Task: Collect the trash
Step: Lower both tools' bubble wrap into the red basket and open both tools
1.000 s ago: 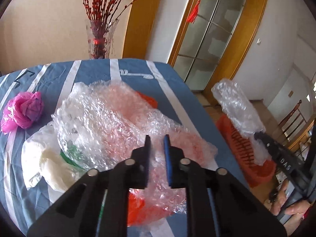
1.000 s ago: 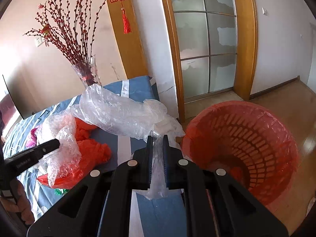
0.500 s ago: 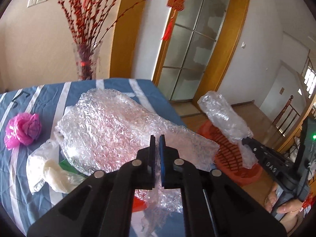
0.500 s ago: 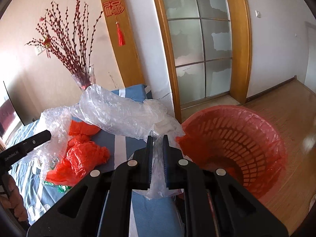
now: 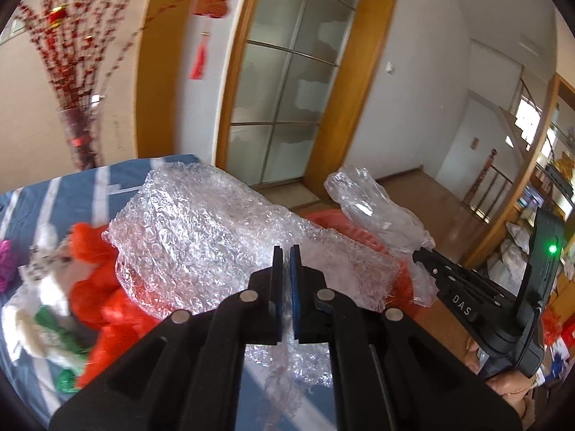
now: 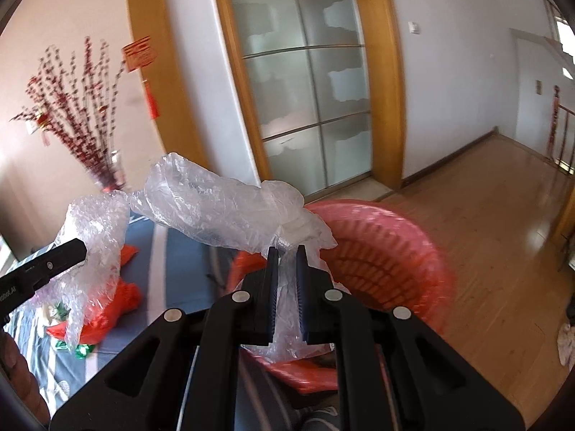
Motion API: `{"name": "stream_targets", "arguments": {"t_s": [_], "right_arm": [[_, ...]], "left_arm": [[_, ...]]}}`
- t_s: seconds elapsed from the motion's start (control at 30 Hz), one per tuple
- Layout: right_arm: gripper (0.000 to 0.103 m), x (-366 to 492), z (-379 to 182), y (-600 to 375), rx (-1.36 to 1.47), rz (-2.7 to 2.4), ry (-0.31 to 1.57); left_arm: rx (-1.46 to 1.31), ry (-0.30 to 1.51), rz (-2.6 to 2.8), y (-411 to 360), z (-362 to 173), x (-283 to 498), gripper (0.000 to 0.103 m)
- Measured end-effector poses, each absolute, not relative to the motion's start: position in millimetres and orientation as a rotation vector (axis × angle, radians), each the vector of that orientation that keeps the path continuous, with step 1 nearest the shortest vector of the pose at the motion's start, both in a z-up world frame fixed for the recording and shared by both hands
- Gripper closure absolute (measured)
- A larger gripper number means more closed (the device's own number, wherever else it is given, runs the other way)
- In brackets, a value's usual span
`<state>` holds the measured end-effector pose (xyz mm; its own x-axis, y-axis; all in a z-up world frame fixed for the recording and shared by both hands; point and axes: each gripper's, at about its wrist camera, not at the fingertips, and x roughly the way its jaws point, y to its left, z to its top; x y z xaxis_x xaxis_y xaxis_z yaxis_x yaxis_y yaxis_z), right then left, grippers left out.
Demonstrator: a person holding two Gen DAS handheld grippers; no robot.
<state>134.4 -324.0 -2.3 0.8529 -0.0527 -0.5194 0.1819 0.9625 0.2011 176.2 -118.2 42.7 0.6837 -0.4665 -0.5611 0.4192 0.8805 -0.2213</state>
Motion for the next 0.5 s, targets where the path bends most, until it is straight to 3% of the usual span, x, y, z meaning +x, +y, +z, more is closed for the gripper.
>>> {"name": "stream_targets", "arguments": {"t_s": [0.5], "right_arm": [[0.093, 126.6, -19.4, -388.3, 0.352, -0.256, 0.535]], "left_arm": [[-0.015, 0.711, -0.615, -218.0, 8.2, 191.8, 0.098]]}}
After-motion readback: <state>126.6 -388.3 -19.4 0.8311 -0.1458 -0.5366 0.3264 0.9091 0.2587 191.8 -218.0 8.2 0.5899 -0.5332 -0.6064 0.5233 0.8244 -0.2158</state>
